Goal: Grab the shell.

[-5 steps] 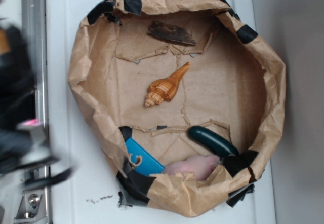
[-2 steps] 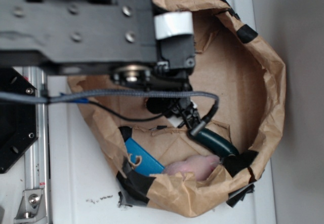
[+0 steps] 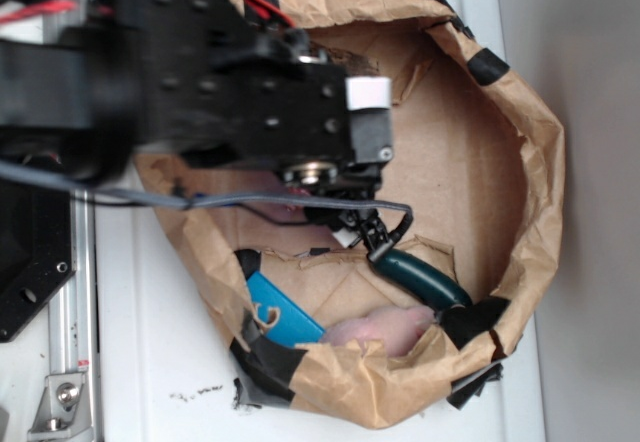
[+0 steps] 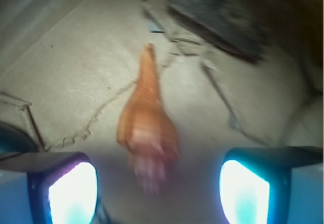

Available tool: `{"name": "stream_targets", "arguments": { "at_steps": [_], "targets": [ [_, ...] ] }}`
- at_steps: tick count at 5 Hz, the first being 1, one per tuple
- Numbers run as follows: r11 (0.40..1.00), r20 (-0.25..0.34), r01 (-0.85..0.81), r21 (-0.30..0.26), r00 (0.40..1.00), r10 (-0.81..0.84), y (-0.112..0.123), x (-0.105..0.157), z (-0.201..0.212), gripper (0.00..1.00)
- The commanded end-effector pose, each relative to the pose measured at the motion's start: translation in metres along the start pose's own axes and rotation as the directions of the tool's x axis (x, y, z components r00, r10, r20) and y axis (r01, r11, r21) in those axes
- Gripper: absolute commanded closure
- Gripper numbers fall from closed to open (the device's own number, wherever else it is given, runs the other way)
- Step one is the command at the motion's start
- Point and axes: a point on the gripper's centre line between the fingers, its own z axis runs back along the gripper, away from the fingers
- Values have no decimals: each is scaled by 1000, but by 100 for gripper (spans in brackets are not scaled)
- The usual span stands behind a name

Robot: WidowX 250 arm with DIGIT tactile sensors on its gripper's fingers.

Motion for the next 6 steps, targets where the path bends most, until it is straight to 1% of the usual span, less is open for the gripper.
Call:
{"name": "stream_targets", "arguments": {
  "at_steps": [1,2,3,4,5,6],
  "targets": [
    [993,14,112,26,994,-112,-19,13,-19,100],
    [992,8,123,-16,992,-123,-21,9,5,100],
    [982,43,186,-14,982,-185,-22,20,54,100],
    [943,105,330,-45,940,-324,-20,29,105,100],
    [912,129,406,-59,909,-396,-15,29,155,100],
    [909,112,414,-54,907,-406,-13,18,187,100]
  ]
}}
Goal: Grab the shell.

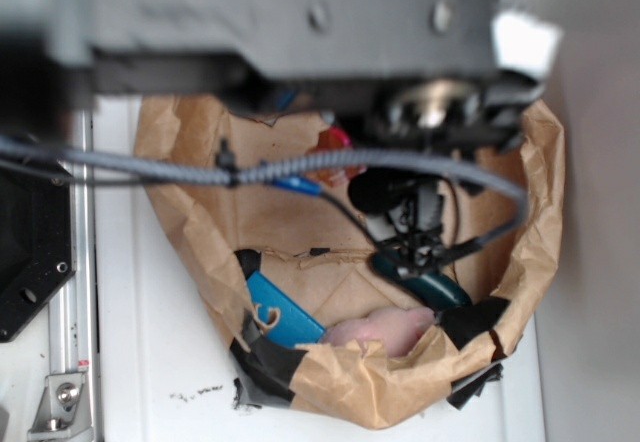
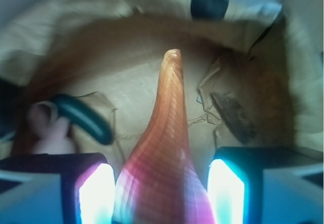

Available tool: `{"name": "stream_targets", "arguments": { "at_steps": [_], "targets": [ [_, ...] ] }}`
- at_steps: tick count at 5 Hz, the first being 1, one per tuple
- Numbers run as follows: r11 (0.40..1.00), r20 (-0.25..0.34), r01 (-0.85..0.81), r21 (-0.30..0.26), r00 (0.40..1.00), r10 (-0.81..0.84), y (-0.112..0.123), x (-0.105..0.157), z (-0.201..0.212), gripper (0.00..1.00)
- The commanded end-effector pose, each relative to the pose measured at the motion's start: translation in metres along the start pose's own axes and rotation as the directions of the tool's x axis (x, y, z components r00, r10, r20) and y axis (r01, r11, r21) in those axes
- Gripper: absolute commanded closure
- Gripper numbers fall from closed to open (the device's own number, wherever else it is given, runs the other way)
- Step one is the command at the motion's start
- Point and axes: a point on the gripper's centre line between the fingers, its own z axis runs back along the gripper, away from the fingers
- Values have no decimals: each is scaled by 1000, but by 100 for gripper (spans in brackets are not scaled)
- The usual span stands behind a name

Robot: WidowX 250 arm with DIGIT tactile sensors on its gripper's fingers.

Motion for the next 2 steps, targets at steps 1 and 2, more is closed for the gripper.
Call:
{"name": "stream_targets", "arguments": {
  "at_steps": [1,2],
  "targets": [
    [999,29,-27,-18,999,27,12,-14,48,100],
    [998,-3,-54,11,999,54,17,-20,44,100]
  ]
}}
